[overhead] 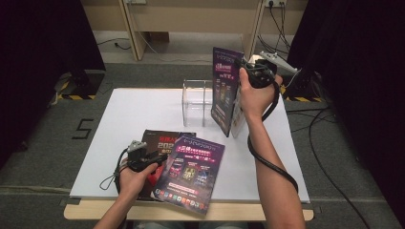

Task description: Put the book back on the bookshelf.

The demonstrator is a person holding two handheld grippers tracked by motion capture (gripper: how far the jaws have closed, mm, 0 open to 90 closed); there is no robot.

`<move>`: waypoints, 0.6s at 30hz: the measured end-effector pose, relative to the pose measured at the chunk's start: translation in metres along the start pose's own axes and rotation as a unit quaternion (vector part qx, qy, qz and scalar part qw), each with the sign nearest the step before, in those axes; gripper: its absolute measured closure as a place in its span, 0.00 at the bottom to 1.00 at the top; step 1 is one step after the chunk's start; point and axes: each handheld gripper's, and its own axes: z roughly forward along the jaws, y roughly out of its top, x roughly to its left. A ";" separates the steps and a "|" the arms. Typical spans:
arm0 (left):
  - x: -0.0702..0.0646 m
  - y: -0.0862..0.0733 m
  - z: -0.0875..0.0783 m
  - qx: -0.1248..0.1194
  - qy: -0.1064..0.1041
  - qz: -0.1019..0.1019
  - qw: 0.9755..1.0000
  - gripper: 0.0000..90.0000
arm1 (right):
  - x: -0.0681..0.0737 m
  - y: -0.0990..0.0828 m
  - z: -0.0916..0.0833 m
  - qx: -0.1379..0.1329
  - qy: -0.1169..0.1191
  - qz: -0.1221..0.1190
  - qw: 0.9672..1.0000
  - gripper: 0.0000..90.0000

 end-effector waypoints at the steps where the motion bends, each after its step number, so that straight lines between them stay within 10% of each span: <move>1: 0.000 0.000 0.000 0.000 0.000 0.000 1.000 0.56 | 0.000 0.001 0.003 0.000 -0.002 0.000 1.000 0.94; 18: 0.003 -0.001 -0.001 0.001 0.001 -0.003 1.000 0.56 | -0.008 -0.011 0.053 0.015 -0.041 -0.015 0.999 0.94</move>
